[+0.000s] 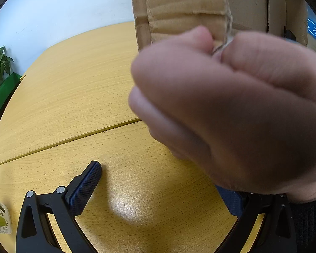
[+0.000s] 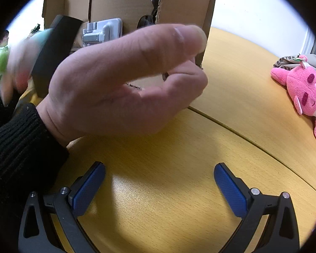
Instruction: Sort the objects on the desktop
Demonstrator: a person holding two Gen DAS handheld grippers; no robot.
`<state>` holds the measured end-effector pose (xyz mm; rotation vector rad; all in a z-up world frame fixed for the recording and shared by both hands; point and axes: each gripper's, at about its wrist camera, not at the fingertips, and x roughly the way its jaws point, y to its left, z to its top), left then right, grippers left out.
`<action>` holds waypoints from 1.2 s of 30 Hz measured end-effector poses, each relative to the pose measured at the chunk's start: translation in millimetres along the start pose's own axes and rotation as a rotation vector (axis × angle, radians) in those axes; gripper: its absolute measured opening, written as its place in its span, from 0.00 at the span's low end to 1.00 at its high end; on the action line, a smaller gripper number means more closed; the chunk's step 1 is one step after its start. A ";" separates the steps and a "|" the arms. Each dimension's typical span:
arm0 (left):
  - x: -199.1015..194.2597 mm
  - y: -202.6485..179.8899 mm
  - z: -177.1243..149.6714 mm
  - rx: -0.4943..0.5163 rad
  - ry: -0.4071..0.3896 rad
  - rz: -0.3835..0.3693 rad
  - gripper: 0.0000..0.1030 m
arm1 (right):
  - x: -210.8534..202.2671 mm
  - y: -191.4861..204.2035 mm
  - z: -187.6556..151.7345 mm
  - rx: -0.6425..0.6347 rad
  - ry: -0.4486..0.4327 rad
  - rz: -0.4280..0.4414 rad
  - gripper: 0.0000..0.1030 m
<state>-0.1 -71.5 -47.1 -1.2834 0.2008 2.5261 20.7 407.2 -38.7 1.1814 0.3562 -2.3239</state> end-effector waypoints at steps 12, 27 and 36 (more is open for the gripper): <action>6.5 2.0 2.2 0.002 0.000 -0.002 1.00 | 0.8 -2.6 1.3 0.003 0.000 0.000 1.00; 10.3 7.9 -1.3 0.028 0.000 -0.022 1.00 | 1.1 -1.0 2.2 0.004 0.000 -0.003 1.00; 12.3 6.9 -0.2 0.028 0.001 -0.021 1.00 | 5.3 -5.8 4.6 0.005 0.000 -0.004 1.00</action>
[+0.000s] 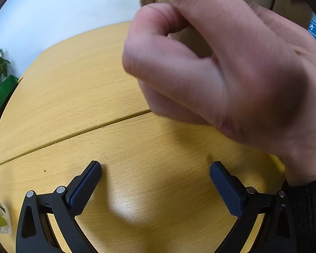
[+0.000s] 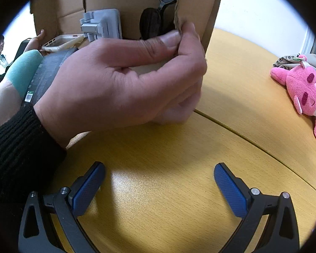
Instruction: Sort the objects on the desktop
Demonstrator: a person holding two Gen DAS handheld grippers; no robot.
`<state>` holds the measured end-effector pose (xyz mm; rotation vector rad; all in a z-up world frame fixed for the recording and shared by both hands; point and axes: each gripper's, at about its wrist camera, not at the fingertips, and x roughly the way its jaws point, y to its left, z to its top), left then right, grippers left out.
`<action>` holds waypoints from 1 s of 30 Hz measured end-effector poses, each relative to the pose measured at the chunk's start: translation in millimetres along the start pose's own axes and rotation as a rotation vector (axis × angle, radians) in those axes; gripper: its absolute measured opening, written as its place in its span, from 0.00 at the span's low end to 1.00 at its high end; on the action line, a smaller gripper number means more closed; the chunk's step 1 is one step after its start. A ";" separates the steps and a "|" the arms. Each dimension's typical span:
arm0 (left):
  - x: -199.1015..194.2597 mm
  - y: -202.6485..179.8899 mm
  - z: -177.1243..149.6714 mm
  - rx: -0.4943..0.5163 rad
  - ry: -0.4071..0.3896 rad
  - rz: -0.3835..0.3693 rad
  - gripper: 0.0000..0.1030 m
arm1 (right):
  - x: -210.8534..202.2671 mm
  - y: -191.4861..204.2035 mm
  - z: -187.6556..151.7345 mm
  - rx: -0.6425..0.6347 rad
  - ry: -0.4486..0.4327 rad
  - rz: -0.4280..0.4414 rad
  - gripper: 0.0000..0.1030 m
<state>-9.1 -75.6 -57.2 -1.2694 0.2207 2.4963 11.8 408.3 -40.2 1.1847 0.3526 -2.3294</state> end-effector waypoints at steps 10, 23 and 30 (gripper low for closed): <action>5.1 6.7 1.8 0.000 0.000 -0.001 1.00 | 2.4 0.1 0.2 0.001 0.000 -0.002 1.00; 5.5 6.5 1.4 0.000 -0.001 0.000 1.00 | 6.0 -4.9 3.1 0.002 0.000 -0.003 1.00; 4.3 5.0 -0.5 0.001 -0.001 0.000 1.00 | 7.4 -5.8 4.5 0.002 0.000 -0.003 1.00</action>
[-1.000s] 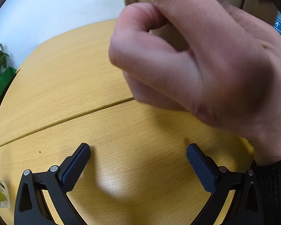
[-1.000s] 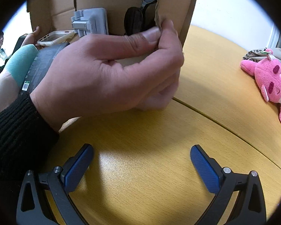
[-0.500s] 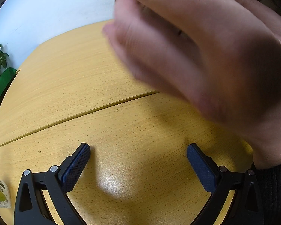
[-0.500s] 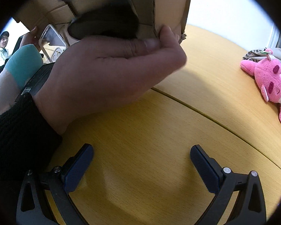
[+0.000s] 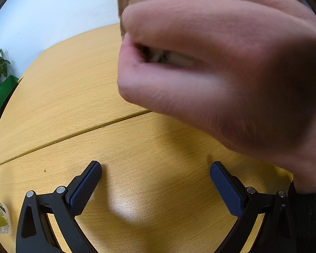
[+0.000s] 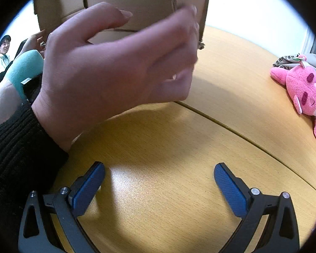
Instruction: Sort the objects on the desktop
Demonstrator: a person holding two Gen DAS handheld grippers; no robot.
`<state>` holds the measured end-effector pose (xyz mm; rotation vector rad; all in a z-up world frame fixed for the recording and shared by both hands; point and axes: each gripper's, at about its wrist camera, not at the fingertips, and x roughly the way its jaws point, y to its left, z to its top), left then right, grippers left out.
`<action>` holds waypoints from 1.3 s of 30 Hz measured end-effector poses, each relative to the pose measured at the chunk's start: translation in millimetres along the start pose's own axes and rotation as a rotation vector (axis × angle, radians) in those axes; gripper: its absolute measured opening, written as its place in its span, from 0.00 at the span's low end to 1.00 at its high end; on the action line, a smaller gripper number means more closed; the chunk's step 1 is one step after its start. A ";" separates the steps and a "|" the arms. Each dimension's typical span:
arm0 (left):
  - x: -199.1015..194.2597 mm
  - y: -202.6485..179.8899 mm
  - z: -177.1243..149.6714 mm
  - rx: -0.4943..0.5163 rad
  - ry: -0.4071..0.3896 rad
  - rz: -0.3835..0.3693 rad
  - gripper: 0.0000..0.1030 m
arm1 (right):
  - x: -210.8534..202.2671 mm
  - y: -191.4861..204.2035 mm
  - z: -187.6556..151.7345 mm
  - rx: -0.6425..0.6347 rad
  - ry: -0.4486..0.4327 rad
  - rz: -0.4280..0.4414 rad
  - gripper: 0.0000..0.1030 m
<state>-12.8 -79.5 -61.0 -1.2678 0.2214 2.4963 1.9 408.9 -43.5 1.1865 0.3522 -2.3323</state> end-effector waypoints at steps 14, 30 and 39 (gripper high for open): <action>1.4 -0.4 2.8 0.012 0.001 -0.009 1.00 | 0.5 1.0 0.2 0.002 0.000 -0.002 1.00; 0.7 -2.4 2.6 0.014 0.001 -0.010 1.00 | -0.9 4.1 -0.8 0.002 -0.001 -0.005 1.00; 0.1 -2.2 2.9 0.016 0.000 -0.011 1.00 | -0.6 4.3 -0.4 0.004 -0.001 -0.006 1.00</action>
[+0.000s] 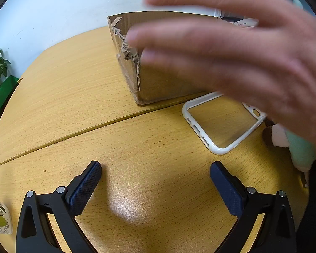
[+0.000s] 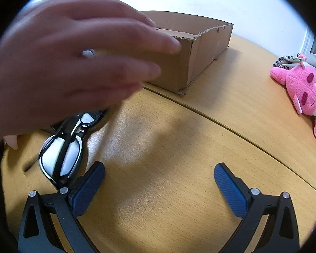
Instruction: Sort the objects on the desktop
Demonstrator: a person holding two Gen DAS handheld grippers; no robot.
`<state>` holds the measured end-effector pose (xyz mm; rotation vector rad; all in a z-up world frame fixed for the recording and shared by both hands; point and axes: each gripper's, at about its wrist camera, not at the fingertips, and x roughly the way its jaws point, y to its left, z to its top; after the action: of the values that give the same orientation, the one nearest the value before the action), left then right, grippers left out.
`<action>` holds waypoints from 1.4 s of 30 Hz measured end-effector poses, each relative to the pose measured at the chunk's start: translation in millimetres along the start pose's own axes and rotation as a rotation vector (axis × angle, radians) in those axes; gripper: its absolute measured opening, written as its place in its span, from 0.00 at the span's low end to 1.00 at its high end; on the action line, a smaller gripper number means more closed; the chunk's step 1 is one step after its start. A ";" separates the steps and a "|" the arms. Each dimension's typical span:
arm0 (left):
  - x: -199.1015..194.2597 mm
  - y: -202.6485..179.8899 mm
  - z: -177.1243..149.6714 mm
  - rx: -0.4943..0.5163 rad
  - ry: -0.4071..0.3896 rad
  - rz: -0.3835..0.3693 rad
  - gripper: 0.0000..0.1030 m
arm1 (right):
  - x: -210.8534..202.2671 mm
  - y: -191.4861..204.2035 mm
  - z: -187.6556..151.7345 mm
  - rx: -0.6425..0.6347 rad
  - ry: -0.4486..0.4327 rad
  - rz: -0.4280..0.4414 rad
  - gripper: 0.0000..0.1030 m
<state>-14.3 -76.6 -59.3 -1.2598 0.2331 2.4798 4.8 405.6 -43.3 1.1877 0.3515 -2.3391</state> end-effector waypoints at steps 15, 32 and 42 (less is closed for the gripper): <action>2.2 1.3 3.4 0.004 0.001 -0.003 1.00 | 0.5 0.2 1.0 0.002 0.000 -0.002 1.00; 3.7 0.3 4.4 0.004 0.001 -0.003 1.00 | 1.2 0.8 1.5 0.004 0.001 -0.003 1.00; 5.0 -1.9 5.5 -0.006 0.000 0.004 1.00 | 2.4 4.6 3.8 0.033 0.001 -0.025 1.00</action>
<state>-20.4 -72.0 -60.0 -1.2636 0.2283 2.4858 3.4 399.4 -43.1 1.2061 0.3307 -2.3747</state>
